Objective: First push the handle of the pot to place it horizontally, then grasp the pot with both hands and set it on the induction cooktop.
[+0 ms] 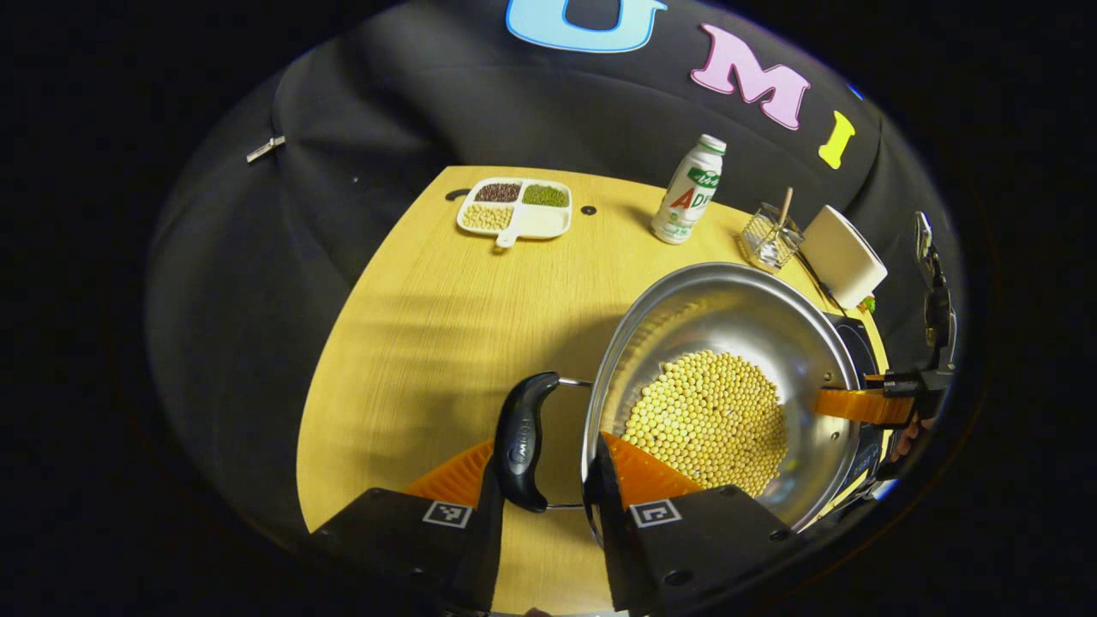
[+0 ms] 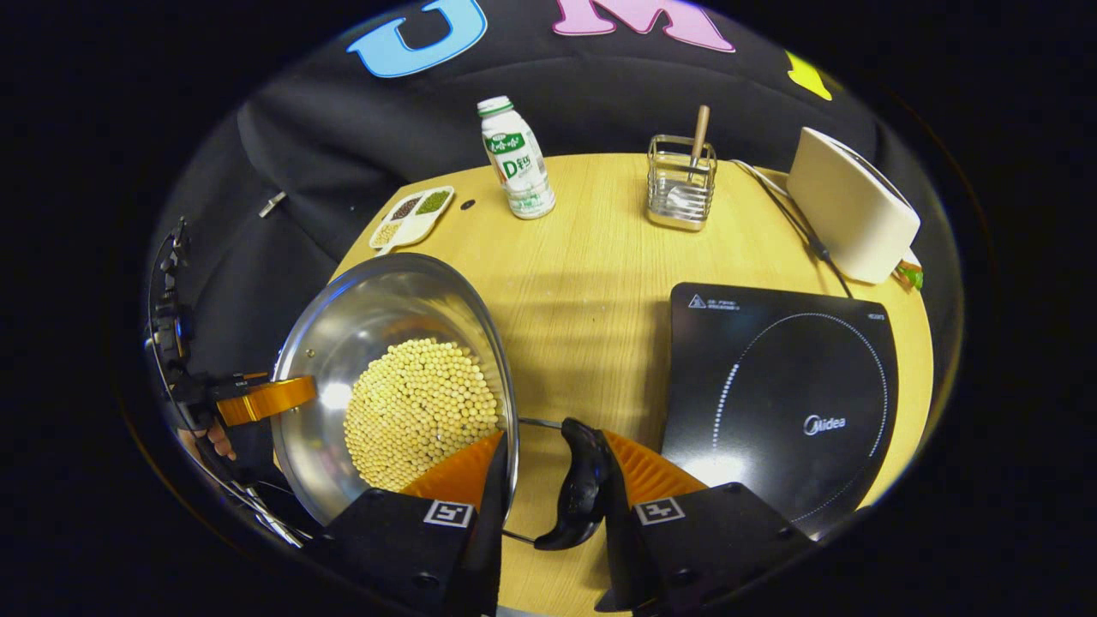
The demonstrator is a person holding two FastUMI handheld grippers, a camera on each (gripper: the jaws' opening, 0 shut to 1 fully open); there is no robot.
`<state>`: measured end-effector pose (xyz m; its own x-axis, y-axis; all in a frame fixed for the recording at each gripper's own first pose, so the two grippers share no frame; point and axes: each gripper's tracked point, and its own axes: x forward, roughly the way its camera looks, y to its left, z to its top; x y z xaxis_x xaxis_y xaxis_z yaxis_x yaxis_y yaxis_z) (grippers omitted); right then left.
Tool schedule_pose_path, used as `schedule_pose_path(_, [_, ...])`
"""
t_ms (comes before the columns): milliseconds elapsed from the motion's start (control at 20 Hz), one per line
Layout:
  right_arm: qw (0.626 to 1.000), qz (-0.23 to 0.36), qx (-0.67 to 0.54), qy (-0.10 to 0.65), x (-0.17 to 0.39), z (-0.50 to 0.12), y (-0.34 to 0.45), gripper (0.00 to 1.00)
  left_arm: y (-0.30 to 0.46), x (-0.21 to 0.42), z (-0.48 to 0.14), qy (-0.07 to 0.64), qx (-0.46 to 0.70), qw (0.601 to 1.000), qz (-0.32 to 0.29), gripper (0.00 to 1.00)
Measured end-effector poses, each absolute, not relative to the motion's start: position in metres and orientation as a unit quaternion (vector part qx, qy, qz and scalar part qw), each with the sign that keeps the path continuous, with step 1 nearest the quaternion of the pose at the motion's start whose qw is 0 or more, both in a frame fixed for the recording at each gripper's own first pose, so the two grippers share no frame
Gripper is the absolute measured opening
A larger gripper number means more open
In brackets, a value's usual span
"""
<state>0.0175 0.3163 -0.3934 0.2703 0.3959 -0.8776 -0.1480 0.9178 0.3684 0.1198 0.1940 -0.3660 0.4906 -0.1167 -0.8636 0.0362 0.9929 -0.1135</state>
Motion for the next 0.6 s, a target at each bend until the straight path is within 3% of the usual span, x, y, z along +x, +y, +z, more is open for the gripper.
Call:
schedule_pose_path(150, [0.787, 0.169, 0.116, 0.582, 0.014, -0.373, 0.294, 0.53, 0.178, 0.116, -0.337, 0.493, -0.020, 0.869, -0.049, 0.52])
schedule_pose_path(200, [0.790, 0.167, 0.114, 0.578, 0.015, -0.367, 0.285, 0.49, 0.170, 0.115, -0.330, 0.493, -0.018, 0.868, -0.050, 0.52])
schedule_pose_path(250, [0.793, 0.167, 0.113, 0.575, 0.015, -0.362, 0.275, 0.53, 0.161, 0.112, -0.325, 0.496, -0.020, 0.867, -0.050, 0.52])
schedule_pose_path(350, [0.795, 0.163, 0.116, 0.573, 0.015, -0.355, 0.252, 0.49, 0.139, 0.108, -0.318, 0.502, -0.032, 0.863, -0.053, 0.55])
schedule_pose_path(500, [0.795, 0.159, 0.118, 0.574, 0.015, -0.350, 0.217, 0.53, 0.105, 0.105, -0.310, 0.506, -0.031, 0.860, -0.060, 0.54])
schedule_pose_path(600, [0.799, 0.155, 0.116, 0.570, 0.018, -0.348, 0.191, 0.49, 0.081, 0.108, -0.305, 0.501, -0.029, 0.862, -0.068, 0.52])
